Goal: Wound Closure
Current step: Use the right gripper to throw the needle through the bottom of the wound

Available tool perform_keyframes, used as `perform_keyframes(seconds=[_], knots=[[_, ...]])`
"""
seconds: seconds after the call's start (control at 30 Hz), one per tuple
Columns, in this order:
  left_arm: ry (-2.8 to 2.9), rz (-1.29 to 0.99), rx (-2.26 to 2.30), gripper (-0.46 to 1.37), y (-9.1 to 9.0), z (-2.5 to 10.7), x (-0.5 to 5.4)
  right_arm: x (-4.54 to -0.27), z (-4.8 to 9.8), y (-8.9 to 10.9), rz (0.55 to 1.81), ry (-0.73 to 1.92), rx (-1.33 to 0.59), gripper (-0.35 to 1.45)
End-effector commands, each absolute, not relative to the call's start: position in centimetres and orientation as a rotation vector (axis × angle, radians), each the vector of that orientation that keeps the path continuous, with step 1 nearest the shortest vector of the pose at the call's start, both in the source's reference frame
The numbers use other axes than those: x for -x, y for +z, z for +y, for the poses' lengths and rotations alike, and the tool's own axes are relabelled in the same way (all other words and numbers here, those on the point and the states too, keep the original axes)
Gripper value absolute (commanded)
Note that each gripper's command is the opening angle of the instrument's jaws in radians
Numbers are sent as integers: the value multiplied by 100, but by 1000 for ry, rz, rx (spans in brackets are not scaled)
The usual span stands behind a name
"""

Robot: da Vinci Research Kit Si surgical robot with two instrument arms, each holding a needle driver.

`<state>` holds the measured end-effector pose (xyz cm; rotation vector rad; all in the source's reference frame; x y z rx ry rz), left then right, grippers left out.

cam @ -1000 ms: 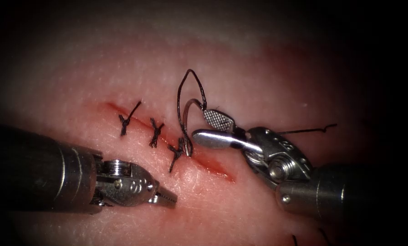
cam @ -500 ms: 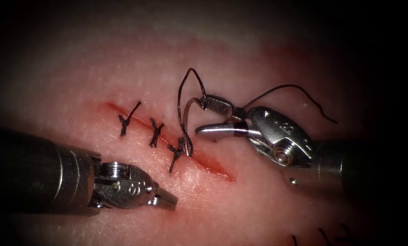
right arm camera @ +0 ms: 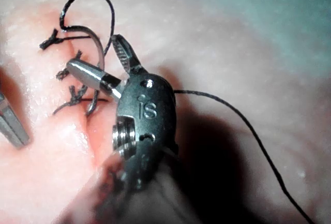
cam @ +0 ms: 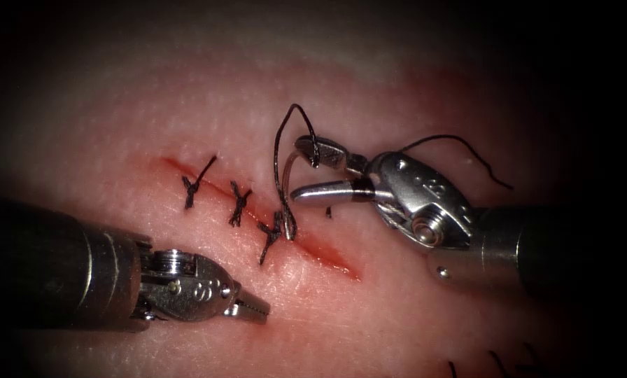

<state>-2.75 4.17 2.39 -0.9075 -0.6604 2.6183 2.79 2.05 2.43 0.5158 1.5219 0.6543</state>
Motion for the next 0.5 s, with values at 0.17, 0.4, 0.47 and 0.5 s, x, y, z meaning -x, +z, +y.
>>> perform_keyframes(seconds=[0.17,0.4,0.47,0.5], knots=[[2618,-665,909,-35,239,416,275,-288,207,246,1541,614,-528,87],[2618,-665,910,-35,238,415,275,-295,214,253,1545,602,-521,86],[2618,-665,910,-35,237,414,275,-295,215,254,1548,598,-526,83],[2618,-665,910,-35,237,414,275,-295,215,254,1551,593,-531,81]])
